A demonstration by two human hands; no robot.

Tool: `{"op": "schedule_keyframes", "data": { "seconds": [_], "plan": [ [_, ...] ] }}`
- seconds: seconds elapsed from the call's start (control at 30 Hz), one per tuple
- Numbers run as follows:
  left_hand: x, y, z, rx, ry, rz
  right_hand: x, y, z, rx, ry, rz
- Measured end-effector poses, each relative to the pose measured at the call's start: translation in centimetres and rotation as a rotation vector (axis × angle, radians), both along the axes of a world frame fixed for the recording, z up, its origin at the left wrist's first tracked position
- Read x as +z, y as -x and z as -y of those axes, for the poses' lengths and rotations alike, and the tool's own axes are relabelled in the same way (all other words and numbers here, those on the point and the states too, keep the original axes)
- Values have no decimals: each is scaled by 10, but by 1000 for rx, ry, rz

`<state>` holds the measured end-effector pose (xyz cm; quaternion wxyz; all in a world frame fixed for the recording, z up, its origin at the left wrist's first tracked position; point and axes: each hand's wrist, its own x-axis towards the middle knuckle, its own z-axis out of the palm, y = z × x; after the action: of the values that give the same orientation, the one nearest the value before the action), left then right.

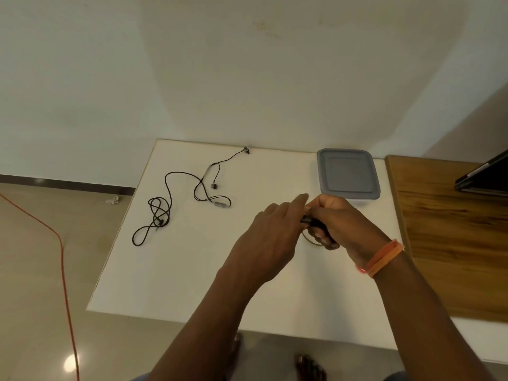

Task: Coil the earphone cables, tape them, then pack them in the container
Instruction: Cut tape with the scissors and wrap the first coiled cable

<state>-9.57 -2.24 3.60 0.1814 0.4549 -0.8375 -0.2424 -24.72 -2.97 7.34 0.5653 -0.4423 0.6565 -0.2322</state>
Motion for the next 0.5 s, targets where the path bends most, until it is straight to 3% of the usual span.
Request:
{"op": "schedule_keyframes", "data": {
  "seconds": [0.17,0.4,0.5],
  "plan": [
    [0,0,2,-43,273,5,9,10,-4,-44,-59,197],
    [-2,4,-1,-22,297,-29,5,13,-4,-71,-144,195],
    [0,6,-2,-12,218,-17,0,9,0,-132,-91,85]
  ]
}}
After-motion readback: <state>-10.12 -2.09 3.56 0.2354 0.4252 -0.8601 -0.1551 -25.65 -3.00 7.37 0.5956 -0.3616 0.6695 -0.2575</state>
